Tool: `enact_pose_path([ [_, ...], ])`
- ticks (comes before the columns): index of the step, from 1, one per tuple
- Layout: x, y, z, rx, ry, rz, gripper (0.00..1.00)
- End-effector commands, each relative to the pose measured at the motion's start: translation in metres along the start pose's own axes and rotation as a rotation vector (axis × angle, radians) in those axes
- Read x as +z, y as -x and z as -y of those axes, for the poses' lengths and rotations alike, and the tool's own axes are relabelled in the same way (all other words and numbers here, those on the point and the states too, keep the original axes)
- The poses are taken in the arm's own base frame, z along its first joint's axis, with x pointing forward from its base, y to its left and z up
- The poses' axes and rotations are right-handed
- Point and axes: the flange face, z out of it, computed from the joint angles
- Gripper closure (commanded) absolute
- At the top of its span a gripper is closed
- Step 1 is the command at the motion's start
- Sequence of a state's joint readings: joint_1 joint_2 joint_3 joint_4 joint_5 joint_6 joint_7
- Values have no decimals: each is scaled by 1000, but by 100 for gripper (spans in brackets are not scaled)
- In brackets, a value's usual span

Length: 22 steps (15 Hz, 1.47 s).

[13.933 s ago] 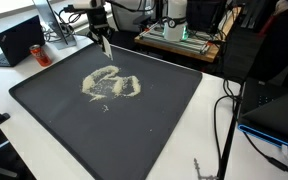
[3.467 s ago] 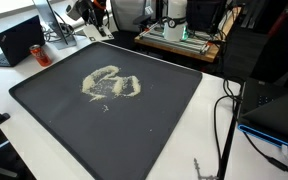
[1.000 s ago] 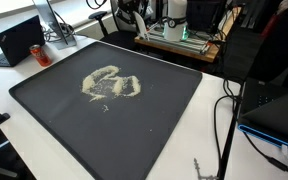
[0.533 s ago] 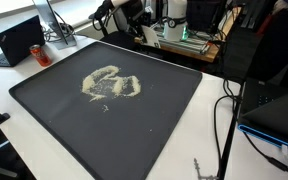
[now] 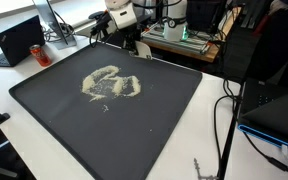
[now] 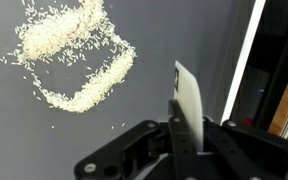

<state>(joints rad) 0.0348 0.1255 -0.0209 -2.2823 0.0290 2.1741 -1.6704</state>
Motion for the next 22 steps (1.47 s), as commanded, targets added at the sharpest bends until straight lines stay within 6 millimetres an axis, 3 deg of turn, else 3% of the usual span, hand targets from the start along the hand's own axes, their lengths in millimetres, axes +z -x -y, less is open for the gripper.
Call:
enact_pose_path([
  [1,1,1,-3,-4,-1,0,96],
  [3,0,1,-5,-8,1,0,99],
  [8,20,-15,-23,-230,30,-40,99],
  [22,73,-7,-60,-411,219,41,99],
])
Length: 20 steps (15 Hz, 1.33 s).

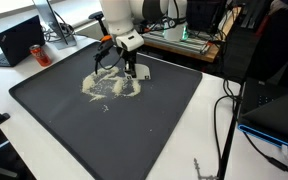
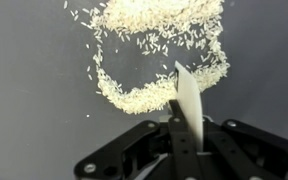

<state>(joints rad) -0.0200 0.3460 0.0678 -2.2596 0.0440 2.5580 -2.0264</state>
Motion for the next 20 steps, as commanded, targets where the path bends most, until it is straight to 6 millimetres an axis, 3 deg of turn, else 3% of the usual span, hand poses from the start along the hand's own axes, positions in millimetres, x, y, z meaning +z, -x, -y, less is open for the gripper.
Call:
enact_pose_path([
  [1,8,8,-5,-44,37,18,99],
  [12,31,23,2,-82,70,23,99],
  [20,33,26,20,-99,34,8,99],
])
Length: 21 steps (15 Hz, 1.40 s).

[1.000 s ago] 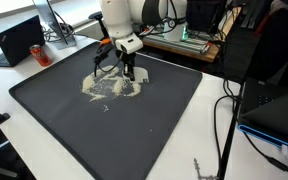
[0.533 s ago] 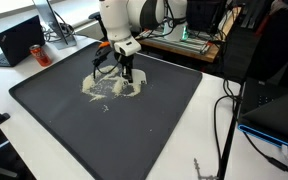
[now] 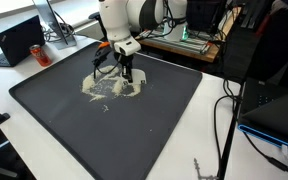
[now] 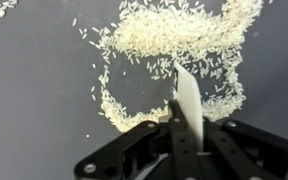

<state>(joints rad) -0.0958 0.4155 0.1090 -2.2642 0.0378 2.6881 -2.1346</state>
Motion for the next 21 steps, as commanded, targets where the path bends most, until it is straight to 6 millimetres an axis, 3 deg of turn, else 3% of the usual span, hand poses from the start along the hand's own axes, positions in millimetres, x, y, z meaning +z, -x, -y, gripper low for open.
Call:
enact_pose_path([
  [1,6,6,19,-27,-29,-7,99],
  [8,3,9,44,-36,-46,-7,99],
  [21,0,7,109,-93,-122,-16,99],
])
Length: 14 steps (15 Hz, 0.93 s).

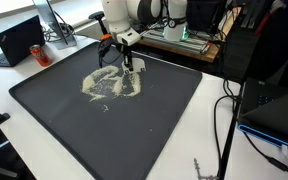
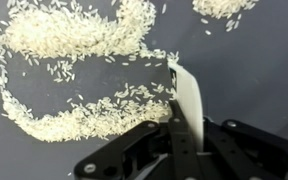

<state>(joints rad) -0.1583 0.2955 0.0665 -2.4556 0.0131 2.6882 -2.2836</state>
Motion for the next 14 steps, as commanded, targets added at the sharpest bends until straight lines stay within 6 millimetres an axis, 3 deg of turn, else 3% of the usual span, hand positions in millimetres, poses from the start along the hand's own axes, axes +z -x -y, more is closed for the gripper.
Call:
enact_pose_path([
  [1,5,-5,30,-23,-51,-1,99],
  [6,-6,-8,35,-35,-37,6,99],
  [14,-68,-20,6,-9,6,64,99],
])
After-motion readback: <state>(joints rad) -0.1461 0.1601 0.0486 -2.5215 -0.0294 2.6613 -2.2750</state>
